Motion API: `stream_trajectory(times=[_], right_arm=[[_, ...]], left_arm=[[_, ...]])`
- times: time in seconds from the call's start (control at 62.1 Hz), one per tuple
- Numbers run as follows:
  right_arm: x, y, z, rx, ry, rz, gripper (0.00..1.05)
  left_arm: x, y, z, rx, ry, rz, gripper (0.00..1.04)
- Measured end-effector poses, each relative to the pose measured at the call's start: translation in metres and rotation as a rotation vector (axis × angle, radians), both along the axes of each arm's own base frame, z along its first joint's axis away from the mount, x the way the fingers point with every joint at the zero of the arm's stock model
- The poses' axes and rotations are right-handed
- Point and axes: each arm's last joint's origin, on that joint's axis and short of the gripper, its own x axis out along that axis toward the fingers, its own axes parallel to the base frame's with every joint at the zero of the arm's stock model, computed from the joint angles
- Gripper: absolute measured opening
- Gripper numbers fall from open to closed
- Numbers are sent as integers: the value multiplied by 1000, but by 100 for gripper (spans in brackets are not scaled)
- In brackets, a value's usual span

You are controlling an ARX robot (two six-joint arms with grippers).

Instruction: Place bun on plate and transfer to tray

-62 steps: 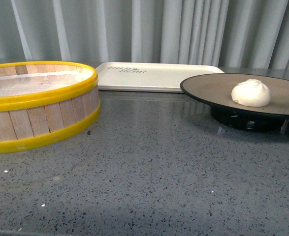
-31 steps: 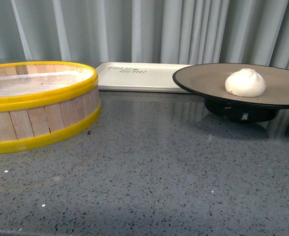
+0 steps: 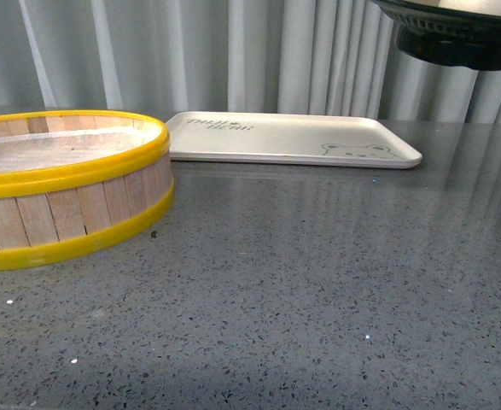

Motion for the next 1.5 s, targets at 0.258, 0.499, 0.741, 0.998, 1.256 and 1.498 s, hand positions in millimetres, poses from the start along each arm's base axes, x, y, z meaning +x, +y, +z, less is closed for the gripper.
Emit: stream_trajectory(times=[0.258,0.499,0.741,0.998,1.256,1.498], right_arm=[[68,27,14,30,97,33,3],[120,26,-15,69,289,-40,3],[148,51,-2,46,261,42,3],[191,61,-28,-5,297,97,3],[190,66,-49,-59,297,99,3],[185,83,-52,-76,287,144,3]], left_arm=[[0,0,0,0,0,0,98],[0,0,0,0,0,0,98],[0,0,0,0,-1,0,98],[0,0,0,0,0,0,98],[0,0,0,0,0,0,98],[0,0,0,0,0,0,98]])
